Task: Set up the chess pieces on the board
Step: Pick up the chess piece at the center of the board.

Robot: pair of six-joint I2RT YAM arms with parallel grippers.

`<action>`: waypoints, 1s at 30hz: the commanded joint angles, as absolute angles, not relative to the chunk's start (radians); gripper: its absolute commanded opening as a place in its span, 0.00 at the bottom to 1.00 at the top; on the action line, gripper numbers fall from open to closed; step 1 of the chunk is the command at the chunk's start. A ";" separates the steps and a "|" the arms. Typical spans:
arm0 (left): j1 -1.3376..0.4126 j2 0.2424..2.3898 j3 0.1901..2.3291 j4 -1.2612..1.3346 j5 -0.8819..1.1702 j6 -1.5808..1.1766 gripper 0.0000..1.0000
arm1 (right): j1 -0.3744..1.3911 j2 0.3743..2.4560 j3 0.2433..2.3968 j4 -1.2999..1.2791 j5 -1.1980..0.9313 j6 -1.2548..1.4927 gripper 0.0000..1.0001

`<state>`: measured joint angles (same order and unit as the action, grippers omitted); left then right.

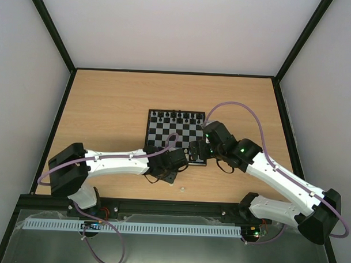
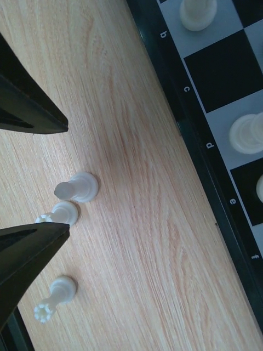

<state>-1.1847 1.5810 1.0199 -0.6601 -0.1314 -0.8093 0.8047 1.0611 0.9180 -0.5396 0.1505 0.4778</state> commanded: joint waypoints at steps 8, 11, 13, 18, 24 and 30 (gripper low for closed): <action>-1.177 1.610 1.017 -0.649 -0.114 -0.793 0.39 | 0.802 1.048 0.899 -0.538 0.133 0.467 0.91; -1.177 1.611 1.009 -0.642 -0.106 -0.793 0.38 | 0.801 1.048 0.899 -0.537 0.130 0.466 0.91; -1.177 1.618 1.002 -0.637 -0.102 -0.790 0.36 | 0.801 1.049 0.898 -0.537 0.129 0.466 0.91; -1.175 1.629 0.993 -0.630 -0.097 -0.787 0.35 | 0.801 1.051 0.897 -0.537 0.126 0.465 0.90; -1.170 1.646 0.985 -0.621 -0.088 -0.780 0.35 | 0.802 1.054 0.896 -0.537 0.125 0.465 0.90; -1.167 1.670 0.985 -0.615 -0.083 -0.769 0.34 | 0.801 1.054 0.895 -0.535 0.124 0.465 0.89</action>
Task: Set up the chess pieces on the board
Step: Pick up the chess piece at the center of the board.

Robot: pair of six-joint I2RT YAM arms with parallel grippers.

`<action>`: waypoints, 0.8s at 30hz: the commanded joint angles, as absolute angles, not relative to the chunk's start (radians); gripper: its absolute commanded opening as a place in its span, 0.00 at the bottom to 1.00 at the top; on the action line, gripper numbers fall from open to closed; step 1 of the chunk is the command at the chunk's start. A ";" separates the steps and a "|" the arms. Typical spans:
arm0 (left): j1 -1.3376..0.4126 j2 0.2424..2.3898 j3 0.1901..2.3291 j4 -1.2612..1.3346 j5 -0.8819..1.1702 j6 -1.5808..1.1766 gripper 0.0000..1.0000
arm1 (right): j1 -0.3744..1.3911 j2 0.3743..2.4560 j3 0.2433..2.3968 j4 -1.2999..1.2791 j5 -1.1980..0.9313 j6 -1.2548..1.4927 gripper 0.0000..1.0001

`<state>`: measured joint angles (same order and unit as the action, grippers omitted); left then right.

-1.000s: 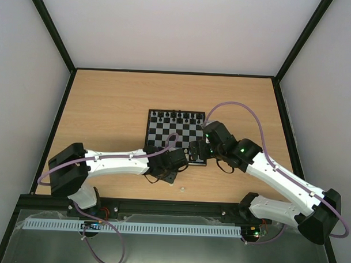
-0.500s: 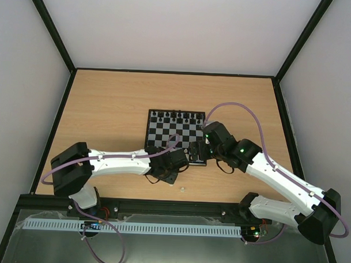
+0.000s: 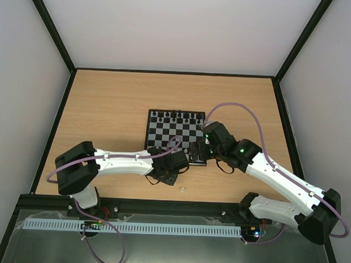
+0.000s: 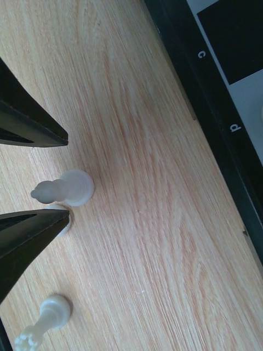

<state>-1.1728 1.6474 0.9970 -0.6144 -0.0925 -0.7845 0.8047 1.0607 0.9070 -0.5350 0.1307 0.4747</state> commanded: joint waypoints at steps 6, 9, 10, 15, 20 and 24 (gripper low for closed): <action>-1.163 1.686 0.985 -0.612 -0.078 -0.763 0.32 | 0.802 1.052 0.894 -0.534 0.121 0.463 0.89; -1.161 1.693 0.986 -0.608 -0.076 -0.759 0.29 | 0.802 1.051 0.893 -0.535 0.121 0.463 0.88; -1.161 1.695 0.986 -0.607 -0.074 -0.758 0.28 | 0.802 1.050 0.893 -0.534 0.119 0.463 0.88; -1.157 1.700 0.995 -0.605 -0.075 -0.753 0.18 | 0.802 1.048 0.892 -0.534 0.118 0.462 0.88; -1.155 1.700 1.012 -0.615 -0.082 -0.749 0.11 | 0.801 1.048 0.891 -0.534 0.116 0.462 0.88; -1.154 1.694 1.030 -0.638 -0.097 -0.748 0.08 | 0.802 1.049 0.890 -0.532 0.116 0.462 0.87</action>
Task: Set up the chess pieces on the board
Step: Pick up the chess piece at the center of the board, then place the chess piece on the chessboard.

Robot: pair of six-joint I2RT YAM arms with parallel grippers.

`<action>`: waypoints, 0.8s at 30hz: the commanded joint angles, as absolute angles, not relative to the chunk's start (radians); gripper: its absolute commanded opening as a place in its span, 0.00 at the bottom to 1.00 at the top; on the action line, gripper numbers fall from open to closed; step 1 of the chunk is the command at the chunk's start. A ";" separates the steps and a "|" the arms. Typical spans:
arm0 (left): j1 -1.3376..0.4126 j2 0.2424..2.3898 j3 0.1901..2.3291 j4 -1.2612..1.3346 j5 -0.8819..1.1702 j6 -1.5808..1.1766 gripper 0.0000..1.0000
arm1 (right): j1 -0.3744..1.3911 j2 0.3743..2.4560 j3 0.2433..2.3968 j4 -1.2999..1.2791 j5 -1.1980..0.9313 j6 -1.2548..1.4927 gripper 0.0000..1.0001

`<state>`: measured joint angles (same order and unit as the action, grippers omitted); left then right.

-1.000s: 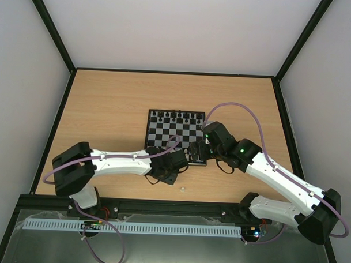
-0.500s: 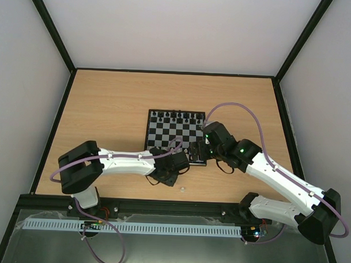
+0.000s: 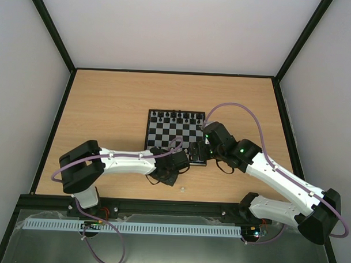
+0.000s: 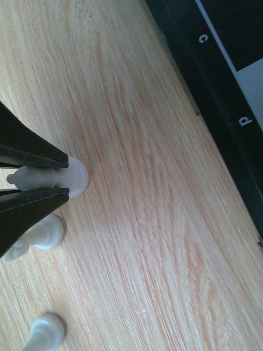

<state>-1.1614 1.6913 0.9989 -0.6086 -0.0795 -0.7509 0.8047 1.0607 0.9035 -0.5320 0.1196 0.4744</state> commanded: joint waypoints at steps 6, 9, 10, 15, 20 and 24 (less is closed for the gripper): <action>-1.117 1.654 1.074 -0.709 -0.122 -0.720 0.08 | 0.801 1.048 0.890 -0.531 0.110 0.460 0.86; -1.082 1.642 1.113 -0.749 -0.142 -0.691 0.08 | 0.802 1.045 0.891 -0.530 0.109 0.460 0.86; -1.070 1.641 1.126 -0.758 -0.149 -0.681 0.08 | 0.801 1.044 0.890 -0.530 0.111 0.461 0.86; -1.006 1.659 1.177 -0.770 -0.155 -0.623 0.08 | 0.802 1.041 0.890 -0.532 0.114 0.462 0.86; -0.963 1.691 1.218 -0.766 -0.155 -0.580 0.08 | 0.801 1.044 0.889 -0.532 0.114 0.462 0.86; -0.943 1.716 1.236 -0.762 -0.152 -0.561 0.09 | 0.802 1.045 0.890 -0.532 0.114 0.462 0.86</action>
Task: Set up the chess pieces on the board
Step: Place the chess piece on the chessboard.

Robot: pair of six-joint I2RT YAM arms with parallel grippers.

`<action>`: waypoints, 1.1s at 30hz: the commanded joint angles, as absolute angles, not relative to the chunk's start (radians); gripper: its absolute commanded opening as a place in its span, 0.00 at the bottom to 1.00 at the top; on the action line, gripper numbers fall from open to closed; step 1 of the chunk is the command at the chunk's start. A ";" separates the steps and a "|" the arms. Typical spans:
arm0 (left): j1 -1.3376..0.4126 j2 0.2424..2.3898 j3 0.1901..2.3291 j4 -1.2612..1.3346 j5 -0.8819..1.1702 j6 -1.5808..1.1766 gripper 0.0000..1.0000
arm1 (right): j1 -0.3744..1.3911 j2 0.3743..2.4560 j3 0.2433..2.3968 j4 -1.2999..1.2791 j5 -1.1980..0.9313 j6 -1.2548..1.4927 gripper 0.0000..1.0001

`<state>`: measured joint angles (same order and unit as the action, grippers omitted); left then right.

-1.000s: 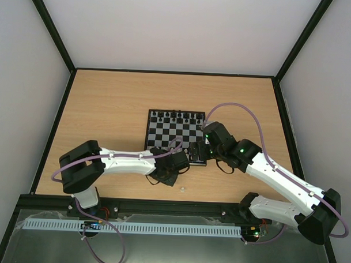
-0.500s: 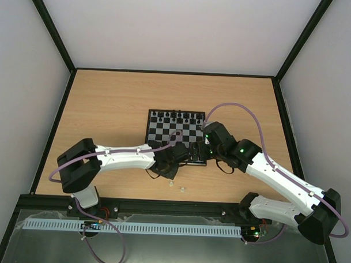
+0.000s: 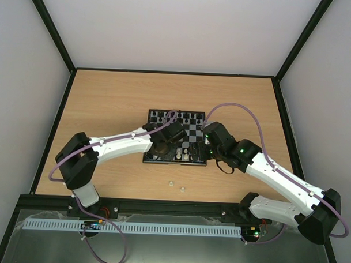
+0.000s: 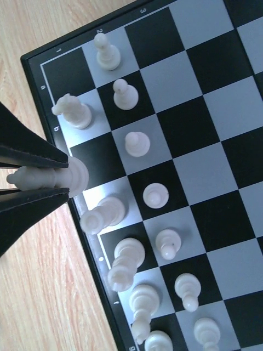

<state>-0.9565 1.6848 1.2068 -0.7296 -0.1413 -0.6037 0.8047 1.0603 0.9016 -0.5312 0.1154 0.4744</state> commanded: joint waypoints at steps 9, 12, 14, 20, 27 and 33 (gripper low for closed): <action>-0.930 1.741 1.228 -0.752 -0.151 -0.552 0.09 | 0.802 1.048 0.890 -0.532 0.113 0.461 0.86; -0.927 1.746 1.219 -0.741 -0.148 -0.551 0.10 | 0.802 1.048 0.889 -0.530 0.108 0.460 0.86; -0.920 1.752 1.213 -0.731 -0.145 -0.550 0.10 | 0.803 1.049 0.889 -0.530 0.107 0.459 0.86; -0.906 1.773 1.194 -0.711 -0.135 -0.544 0.11 | 0.802 1.049 0.888 -0.531 0.104 0.460 0.86; -0.898 1.784 1.186 -0.696 -0.127 -0.540 0.12 | 0.801 1.051 0.886 -0.529 0.098 0.459 0.86; -0.898 1.789 1.180 -0.689 -0.121 -0.540 0.13 | 0.803 1.054 0.886 -0.528 0.096 0.458 0.86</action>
